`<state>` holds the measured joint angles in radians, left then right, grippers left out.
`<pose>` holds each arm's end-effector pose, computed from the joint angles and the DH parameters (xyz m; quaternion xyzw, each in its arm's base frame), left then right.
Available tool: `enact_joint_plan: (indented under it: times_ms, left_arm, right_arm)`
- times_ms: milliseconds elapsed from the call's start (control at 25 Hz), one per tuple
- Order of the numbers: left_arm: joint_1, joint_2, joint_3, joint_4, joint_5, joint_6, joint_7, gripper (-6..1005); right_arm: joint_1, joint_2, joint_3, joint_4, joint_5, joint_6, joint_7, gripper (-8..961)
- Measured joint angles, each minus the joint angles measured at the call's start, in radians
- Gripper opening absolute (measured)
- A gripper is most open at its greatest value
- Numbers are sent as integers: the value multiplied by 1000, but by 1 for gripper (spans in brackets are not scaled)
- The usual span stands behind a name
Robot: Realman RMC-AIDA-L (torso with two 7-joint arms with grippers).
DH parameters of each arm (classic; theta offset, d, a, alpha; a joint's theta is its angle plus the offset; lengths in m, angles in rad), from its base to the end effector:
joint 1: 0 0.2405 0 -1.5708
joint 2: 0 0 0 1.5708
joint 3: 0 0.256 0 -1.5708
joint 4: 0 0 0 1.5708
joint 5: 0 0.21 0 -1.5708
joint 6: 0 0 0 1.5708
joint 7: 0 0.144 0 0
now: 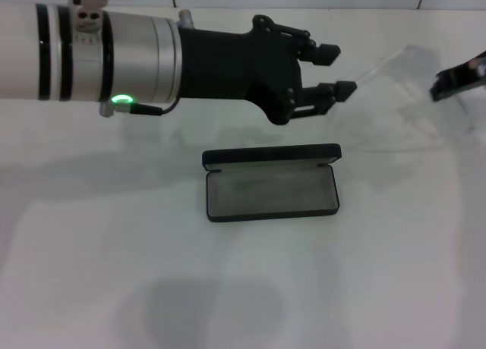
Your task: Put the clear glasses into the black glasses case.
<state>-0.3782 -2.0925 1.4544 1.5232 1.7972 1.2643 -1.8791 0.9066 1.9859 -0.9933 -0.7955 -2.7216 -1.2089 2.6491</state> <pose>-0.0947 0.3234 0.0017 -0.9702 -0.0316 -0.1975 0.1371 0.2094 0.4524 0.0362 -0.8279 0.4689 -0.0872 0.2952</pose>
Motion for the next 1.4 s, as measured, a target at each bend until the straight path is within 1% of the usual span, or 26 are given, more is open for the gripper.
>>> enact_joint_plan:
  times_ms: [80,120,160,240,320,360,440,480,520,600,640,760,880,920,1000,1080,1200,1320,1400]
  left_arm:
    - [2,0,-14,-2,-11,1,0,369]
    - [3,1,-20,-4,-17,1,0,365]
    - [3,1,-30,-11,-34,3,0,362]
    - [2,2,-41,-18,-51,5,1,356]
    - [9,3,-61,-25,-103,12,10,350]
    - [19,3,-70,-26,-131,15,22,347]
    - [38,3,-85,-26,-184,23,51,341]
    - [49,3,-95,-27,-222,31,72,337]
    - [59,3,-104,-29,-254,40,89,334]
    - [65,3,-119,-33,-297,60,107,328]
    - [65,2,-138,-41,-339,87,121,325]
    - [59,2,-165,-66,-430,146,149,316]
    - [57,3,-184,-104,-550,230,188,306]
    - [56,3,-187,-110,-568,246,193,303]
    - [53,3,-193,-132,-638,305,207,297]
    - [51,3,-194,-152,-681,347,217,229]
    - [36,3,-188,-190,-722,413,235,128]
    - [22,2,-178,-232,-731,453,241,100]
    - [11,2,-161,-283,-744,475,261,93]
  right_arm:
    - [-51,2,3,-114,12,-31,0,97]
    - [-109,-2,5,-243,43,-66,-3,97]
    - [-109,-2,5,-243,43,-66,-3,97]
    - [-161,-13,6,-341,90,-95,-16,97]
    - [-232,-30,12,-458,180,-129,-57,97]
    - [-268,-33,30,-510,249,-150,-101,98]
    - [-324,-27,80,-590,382,-194,-208,98]
    - [-370,-2,144,-654,536,-246,-361,98]
    - [-370,-2,144,-654,536,-246,-361,98]
    - [-418,21,191,-699,700,-309,-505,98]
    - [-440,28,201,-707,765,-340,-554,98]
    - [-521,31,187,-686,1001,-446,-707,98]
    - [-549,32,158,-606,1128,-530,-831,98]
    - [-552,33,150,-575,1157,-554,-864,98]
    - [-544,32,130,-484,1213,-609,-931,98]
    - [-523,31,118,-407,1238,-644,-982,98]
    - [-485,31,110,-304,1248,-660,-1035,98]
    - [-443,30,106,-223,1268,-670,-1074,98]
    - [-419,28,106,-191,1282,-681,-1089,98]
